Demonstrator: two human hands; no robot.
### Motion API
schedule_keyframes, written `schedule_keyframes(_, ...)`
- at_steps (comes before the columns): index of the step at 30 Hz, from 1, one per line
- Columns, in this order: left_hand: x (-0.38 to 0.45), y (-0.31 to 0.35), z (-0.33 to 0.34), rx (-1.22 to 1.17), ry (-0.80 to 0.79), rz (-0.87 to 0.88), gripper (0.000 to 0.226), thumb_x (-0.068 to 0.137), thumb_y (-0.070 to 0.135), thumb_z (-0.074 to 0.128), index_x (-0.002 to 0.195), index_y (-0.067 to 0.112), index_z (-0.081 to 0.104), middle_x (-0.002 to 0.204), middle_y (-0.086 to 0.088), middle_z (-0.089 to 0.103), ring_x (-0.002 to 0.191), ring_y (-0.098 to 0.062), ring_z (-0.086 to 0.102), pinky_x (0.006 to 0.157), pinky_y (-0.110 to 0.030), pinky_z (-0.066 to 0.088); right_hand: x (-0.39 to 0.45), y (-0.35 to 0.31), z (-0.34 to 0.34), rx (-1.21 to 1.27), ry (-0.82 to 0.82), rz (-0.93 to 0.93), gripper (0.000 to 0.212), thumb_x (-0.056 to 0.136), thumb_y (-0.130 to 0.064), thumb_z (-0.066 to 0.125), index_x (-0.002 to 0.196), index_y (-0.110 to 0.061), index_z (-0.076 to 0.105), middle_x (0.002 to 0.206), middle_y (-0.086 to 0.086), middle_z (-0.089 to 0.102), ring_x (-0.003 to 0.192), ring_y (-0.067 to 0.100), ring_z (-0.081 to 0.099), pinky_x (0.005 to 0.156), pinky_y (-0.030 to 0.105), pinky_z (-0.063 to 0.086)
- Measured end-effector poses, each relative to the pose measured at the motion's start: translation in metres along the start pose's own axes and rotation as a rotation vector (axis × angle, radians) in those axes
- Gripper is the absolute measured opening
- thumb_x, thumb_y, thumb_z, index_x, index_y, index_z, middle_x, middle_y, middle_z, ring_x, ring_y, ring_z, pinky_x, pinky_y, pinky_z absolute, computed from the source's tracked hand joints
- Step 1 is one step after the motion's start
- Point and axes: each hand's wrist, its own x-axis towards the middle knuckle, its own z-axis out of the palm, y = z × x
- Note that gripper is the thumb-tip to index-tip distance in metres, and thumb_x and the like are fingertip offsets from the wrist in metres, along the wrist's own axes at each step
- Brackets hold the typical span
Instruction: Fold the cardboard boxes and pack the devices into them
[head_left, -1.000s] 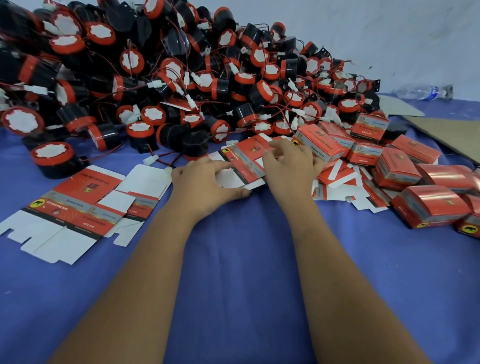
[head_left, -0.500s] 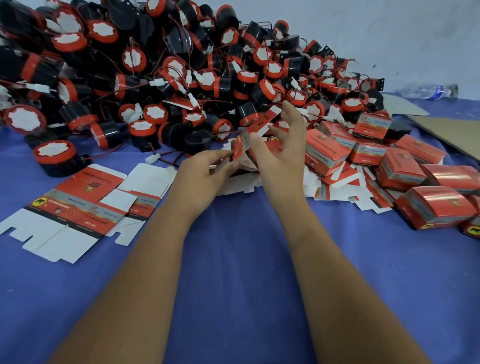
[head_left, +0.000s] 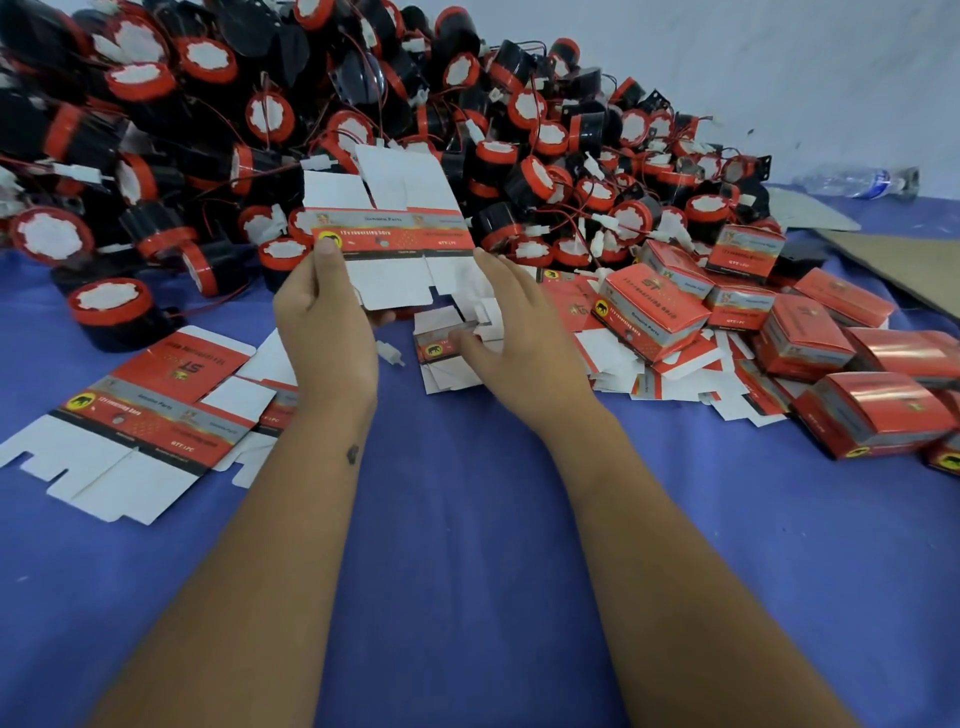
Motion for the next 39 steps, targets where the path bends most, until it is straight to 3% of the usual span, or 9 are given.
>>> schedule_keyframes(4, -0.003, 0.003, 0.002, -0.005, -0.038, -0.004, 0.034, 0.107, 0.028, 0.041, 0.083, 0.022, 0.065, 0.084, 0.001, 0.069, 0.082, -0.015, 0.063, 0.079, -0.044, 0.054, 0.0, -0.003, -0.002, -0.079, 0.054, -0.026, 0.052, 0.1, -0.036, 0.054, 0.148, -0.023, 0.04, 0.147, -0.004, 0.047, 0.134, 0.017, 0.04, 0.096, 0.03, 0.038)
schedule_keyframes(10, -0.006, 0.003, 0.002, -0.098, -0.161, 0.018, 0.043, 0.107, 0.022, 0.043, 0.15, 0.025, 0.041, 0.149, 0.005, 0.05, 0.136, -0.013, 0.049, 0.11, -0.047, 0.044, -0.002, -0.005, -0.003, -0.341, 0.215, -0.09, 0.028, 0.105, -0.028, 0.04, 0.116, -0.014, 0.062, 0.095, 0.003, 0.067, 0.089, 0.026, 0.057, 0.062, 0.033, 0.029)
schedule_keyframes(13, -0.009, 0.003, 0.002, -0.072, -0.243, 0.048, 0.046, 0.106, 0.015, 0.042, 0.15, 0.029, 0.042, 0.144, 0.015, 0.054, 0.135, -0.009, 0.048, 0.112, -0.049, 0.042, 0.0, -0.004, -0.003, -0.447, 0.218, -0.117, 0.021, 0.101, -0.021, 0.044, 0.108, -0.012, 0.062, 0.081, 0.004, 0.064, 0.077, 0.027, 0.055, 0.062, 0.032, 0.022)
schedule_keyframes(15, -0.01, 0.003, 0.004, -0.055, -0.29, 0.067, 0.05, 0.104, 0.01, 0.042, 0.149, 0.032, 0.04, 0.118, 0.027, 0.066, 0.116, -0.004, 0.058, 0.103, -0.05, 0.051, 0.0, -0.004, -0.003, -0.491, 0.185, -0.113, 0.02, 0.1, -0.019, 0.045, 0.109, -0.012, 0.06, 0.084, 0.005, 0.066, 0.078, 0.027, 0.056, 0.062, 0.032, 0.024)
schedule_keyframes(20, -0.01, -0.003, 0.003, -0.012, -0.3, 0.1, 0.056, 0.103, 0.008, 0.047, 0.148, 0.04, 0.031, 0.097, 0.023, 0.071, 0.095, -0.004, 0.068, 0.071, -0.025, 0.059, 0.001, -0.008, -0.007, -0.41, 0.354, -0.14, 0.006, 0.087, -0.004, 0.059, 0.082, -0.002, 0.062, 0.063, 0.009, 0.058, 0.057, 0.029, 0.05, 0.055, 0.031, 0.027)
schedule_keyframes(24, -0.01, -0.002, 0.003, -0.027, -0.294, 0.054, 0.058, 0.104, 0.012, 0.047, 0.156, 0.031, 0.027, 0.145, 0.011, 0.053, 0.13, -0.005, 0.052, 0.107, -0.039, 0.048, 0.0, -0.009, -0.008, -0.378, 0.393, -0.133, 0.009, 0.09, -0.008, 0.057, 0.093, -0.003, 0.064, 0.092, 0.013, 0.063, 0.081, 0.028, 0.052, 0.063, 0.036, 0.039)
schedule_keyframes(27, -0.01, -0.002, 0.003, 0.052, -0.35, 0.066, 0.047, 0.107, 0.023, 0.041, 0.153, 0.032, 0.035, 0.164, 0.013, 0.02, 0.149, -0.001, 0.021, 0.123, -0.04, 0.026, 0.0, -0.009, -0.009, -0.298, 0.307, -0.059, 0.008, 0.098, -0.014, 0.047, 0.094, -0.009, 0.052, 0.076, 0.004, 0.054, 0.069, 0.021, 0.043, 0.057, 0.034, 0.029)
schedule_keyframes(32, -0.015, 0.001, 0.0, 0.232, -0.531, 0.25, 0.078, 0.088, 0.06, 0.05, 0.154, 0.039, 0.013, 0.167, 0.014, -0.002, 0.152, -0.001, -0.003, 0.126, -0.038, 0.008, 0.0, -0.006, -0.011, -0.158, 0.318, 0.041, 0.008, 0.1, -0.014, 0.044, 0.093, -0.012, 0.042, 0.06, -0.001, 0.042, 0.056, 0.025, 0.042, 0.051, 0.035, 0.028)
schedule_keyframes(39, -0.015, -0.007, 0.001, 0.658, -0.706, 0.459, 0.119, 0.067, 0.041, 0.09, 0.146, 0.046, 0.0, 0.167, 0.005, -0.002, 0.154, -0.019, -0.01, 0.122, -0.042, 0.005, 0.003, -0.003, -0.015, 0.34, 0.55, 0.39, 0.012, 0.099, -0.013, 0.044, 0.09, -0.014, 0.05, 0.077, 0.009, 0.064, 0.072, 0.024, 0.069, 0.068, 0.049, 0.054)
